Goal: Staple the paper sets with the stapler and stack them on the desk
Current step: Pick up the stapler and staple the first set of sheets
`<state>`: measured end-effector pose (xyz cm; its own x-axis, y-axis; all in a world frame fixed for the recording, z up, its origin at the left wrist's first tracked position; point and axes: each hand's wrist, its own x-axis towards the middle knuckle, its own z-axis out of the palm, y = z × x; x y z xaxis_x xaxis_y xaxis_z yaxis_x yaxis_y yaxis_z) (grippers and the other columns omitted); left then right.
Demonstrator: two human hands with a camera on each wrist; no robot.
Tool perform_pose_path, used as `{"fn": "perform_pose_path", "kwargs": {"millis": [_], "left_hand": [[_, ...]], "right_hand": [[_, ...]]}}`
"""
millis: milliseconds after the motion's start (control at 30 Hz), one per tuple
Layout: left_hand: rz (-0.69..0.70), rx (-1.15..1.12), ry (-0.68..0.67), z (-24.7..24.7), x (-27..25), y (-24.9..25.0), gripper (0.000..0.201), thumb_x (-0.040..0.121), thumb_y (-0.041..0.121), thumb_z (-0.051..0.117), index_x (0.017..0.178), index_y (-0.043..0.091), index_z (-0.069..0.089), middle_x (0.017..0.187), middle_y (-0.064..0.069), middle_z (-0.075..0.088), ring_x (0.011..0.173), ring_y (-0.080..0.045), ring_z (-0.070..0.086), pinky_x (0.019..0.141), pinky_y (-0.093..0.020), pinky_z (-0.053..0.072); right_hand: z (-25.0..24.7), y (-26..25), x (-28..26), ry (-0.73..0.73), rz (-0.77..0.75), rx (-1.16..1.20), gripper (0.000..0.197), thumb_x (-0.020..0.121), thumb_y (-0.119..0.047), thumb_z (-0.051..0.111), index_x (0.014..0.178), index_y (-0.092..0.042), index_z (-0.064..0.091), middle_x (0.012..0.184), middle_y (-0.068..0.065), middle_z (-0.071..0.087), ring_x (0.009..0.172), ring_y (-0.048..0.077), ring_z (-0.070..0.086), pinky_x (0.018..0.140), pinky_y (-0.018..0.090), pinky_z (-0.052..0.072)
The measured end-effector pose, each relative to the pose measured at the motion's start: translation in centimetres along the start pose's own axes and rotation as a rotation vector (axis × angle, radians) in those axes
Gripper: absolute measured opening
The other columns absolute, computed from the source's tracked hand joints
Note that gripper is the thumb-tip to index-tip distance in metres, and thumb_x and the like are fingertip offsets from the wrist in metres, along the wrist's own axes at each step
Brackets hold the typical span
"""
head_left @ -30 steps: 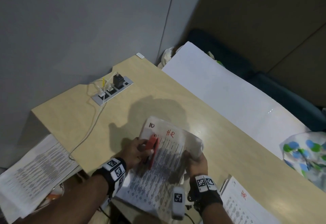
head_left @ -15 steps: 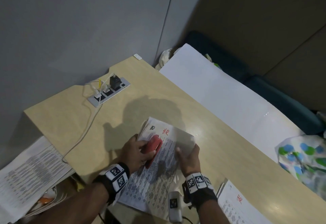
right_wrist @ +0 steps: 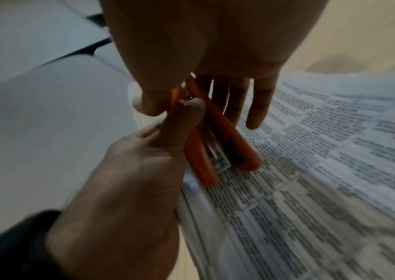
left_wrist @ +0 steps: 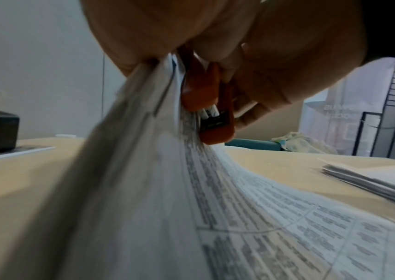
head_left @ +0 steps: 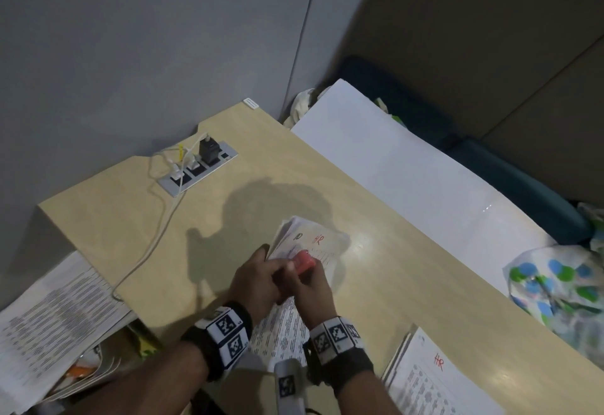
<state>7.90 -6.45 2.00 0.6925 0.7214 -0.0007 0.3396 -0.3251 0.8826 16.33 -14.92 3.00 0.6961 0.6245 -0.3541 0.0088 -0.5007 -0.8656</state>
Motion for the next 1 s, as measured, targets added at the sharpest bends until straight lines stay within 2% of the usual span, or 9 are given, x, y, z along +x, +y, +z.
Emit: {"fn": "perform_pose_path", "kwargs": {"millis": [67,200,300,433,567,700,800,867,1000], "left_hand": [[0.02,0.011,-0.033,-0.1,0.0,0.3,0.038,0.069,0.007,0.075,0.102,0.025,0.07,0.095,0.003,0.056,0.085,-0.018,0.063,0.072,-0.027,0.056],[0.023,-0.239,-0.109,-0.8,-0.1,0.0,0.048,0.056,0.035,0.085,0.101,0.033,0.07,0.092,0.007,0.06,0.083,-0.008,0.066,0.073,-0.026,0.058],[0.008,-0.297,-0.073,-1.3,-0.3,-1.0,0.032,0.065,0.016,0.083,0.075,0.044,0.069,0.096,0.009,0.069,0.09,-0.007,0.069,0.077,-0.034,0.06],[0.136,-0.292,-0.073,-2.3,-0.4,-0.6,0.032,0.071,0.025,0.076,0.049,0.02,0.052,0.099,0.036,0.061,0.099,0.005,0.063,0.066,-0.023,0.06],[0.184,-0.306,-0.021,-3.0,0.6,0.9,0.05,0.069,0.01,0.079,0.056,0.037,0.039,0.083,0.029,0.064,0.086,0.006,0.065,0.057,-0.014,0.055],[0.042,-0.47,0.1,-3.8,1.6,2.4,0.069,0.056,0.029,0.085,0.096,0.058,0.037,0.08,-0.014,0.065,0.076,-0.034,0.065,0.064,-0.05,0.058],[0.082,-0.404,0.133,-4.5,2.3,4.1,0.041,0.063,0.041,0.077,0.098,0.031,0.059,0.084,-0.018,0.064,0.078,-0.032,0.062,0.071,-0.048,0.057],[0.058,-0.46,0.109,-4.5,3.1,4.3,0.054,0.066,0.047,0.074,0.101,0.009,0.058,0.097,-0.021,0.064,0.089,-0.035,0.063,0.075,-0.052,0.056],[0.063,-0.524,0.116,-4.3,4.0,4.0,0.046,0.074,0.046,0.07,0.11,0.02,0.059,0.106,-0.001,0.068,0.1,-0.015,0.065,0.08,-0.043,0.058]], "right_hand": [[0.1,0.0,0.0,0.002,0.001,0.024,0.035,0.096,-0.037,0.055,0.119,-0.012,0.048,0.108,0.004,0.066,0.096,0.017,0.068,0.079,0.031,0.06],[-1.6,0.5,0.4,0.119,0.008,0.287,0.026,0.101,-0.022,0.047,0.112,0.001,0.047,0.095,0.019,0.066,0.074,0.025,0.071,0.055,0.028,0.058],[-5.0,1.1,0.8,0.36,0.175,0.534,0.003,0.095,-0.002,0.051,0.093,-0.004,0.052,0.072,0.012,0.06,0.059,0.037,0.062,0.04,0.028,0.052],[-9.4,2.5,0.6,0.429,0.296,0.786,0.033,0.076,0.002,0.069,0.101,-0.015,0.055,0.079,0.009,0.062,0.06,0.024,0.055,0.059,0.036,0.051],[-10.9,1.5,0.4,0.283,0.184,0.603,0.021,0.079,-0.006,0.074,0.091,-0.008,0.057,0.074,0.014,0.061,0.06,0.028,0.057,0.057,0.036,0.053],[-10.5,-0.6,0.9,0.379,0.021,0.425,0.018,0.078,-0.003,0.074,0.08,0.005,0.058,0.061,0.021,0.057,0.054,0.029,0.054,0.046,0.035,0.052],[-10.2,-2.5,1.6,0.486,-0.114,0.395,0.019,0.079,-0.008,0.075,0.078,0.002,0.06,0.064,0.025,0.059,0.052,0.033,0.055,0.051,0.047,0.052],[-10.0,-3.4,2.0,0.532,-0.155,0.329,0.022,0.075,-0.019,0.08,0.075,-0.01,0.059,0.067,0.025,0.063,0.052,0.039,0.057,0.055,0.051,0.055],[-9.1,-3.7,2.2,0.508,-0.143,0.123,0.028,0.067,-0.029,0.079,0.079,-0.013,0.059,0.075,0.027,0.066,0.063,0.045,0.064,0.059,0.056,0.057]]}}
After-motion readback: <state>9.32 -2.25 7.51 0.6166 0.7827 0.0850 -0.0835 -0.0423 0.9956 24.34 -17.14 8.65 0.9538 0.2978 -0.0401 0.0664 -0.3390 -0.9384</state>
